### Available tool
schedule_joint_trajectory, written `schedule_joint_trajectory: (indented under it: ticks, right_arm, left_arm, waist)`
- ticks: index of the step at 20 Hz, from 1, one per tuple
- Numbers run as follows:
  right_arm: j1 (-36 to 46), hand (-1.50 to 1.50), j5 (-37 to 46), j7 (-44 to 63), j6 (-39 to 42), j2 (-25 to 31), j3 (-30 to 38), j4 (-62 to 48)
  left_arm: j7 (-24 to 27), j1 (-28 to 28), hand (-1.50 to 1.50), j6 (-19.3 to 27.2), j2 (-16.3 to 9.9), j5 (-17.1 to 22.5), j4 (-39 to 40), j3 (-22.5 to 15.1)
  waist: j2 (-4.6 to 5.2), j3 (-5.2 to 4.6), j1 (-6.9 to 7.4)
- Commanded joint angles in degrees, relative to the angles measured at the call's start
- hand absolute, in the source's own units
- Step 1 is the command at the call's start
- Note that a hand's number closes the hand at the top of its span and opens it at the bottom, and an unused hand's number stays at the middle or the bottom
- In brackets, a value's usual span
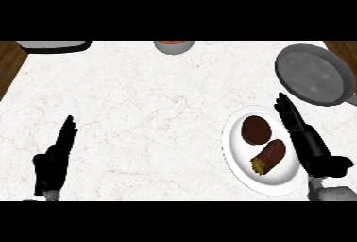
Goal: Pick the cupcake from the plate and place it in the pan
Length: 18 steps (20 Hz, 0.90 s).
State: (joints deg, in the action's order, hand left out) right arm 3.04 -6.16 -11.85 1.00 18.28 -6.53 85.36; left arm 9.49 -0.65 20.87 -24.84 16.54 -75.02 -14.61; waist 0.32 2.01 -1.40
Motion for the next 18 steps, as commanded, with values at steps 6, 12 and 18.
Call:
schedule_joint_trajectory:
  ticks: [6, 12, 18]
  right_arm:
    - [9.06, 1.50, -16.28, -3.93, 12.87, 2.88, 9.57, 2.09]
    - [-8.08, -1.50, -9.48, -10.98, 8.71, 7.78, 17.27, -1.29]
    - [-5.44, -1.50, 1.63, -8.82, 5.23, 12.25, 16.22, -0.21]
  left_arm:
    - [3.10, 7.29, 0.00, -3.90, 5.22, -0.30, -11.11, -4.40]
    - [-1.29, 5.87, 0.00, -2.03, 8.89, -2.81, -15.00, -8.03]
    - [0.10, 4.03, 0.00, -6.27, 8.55, -1.98, -14.68, -6.54]
  waist:
    - [-0.61, -1.92, 0.97]
    - [-0.47, -1.97, 0.79]
    - [-0.33, -2.02, 1.50]
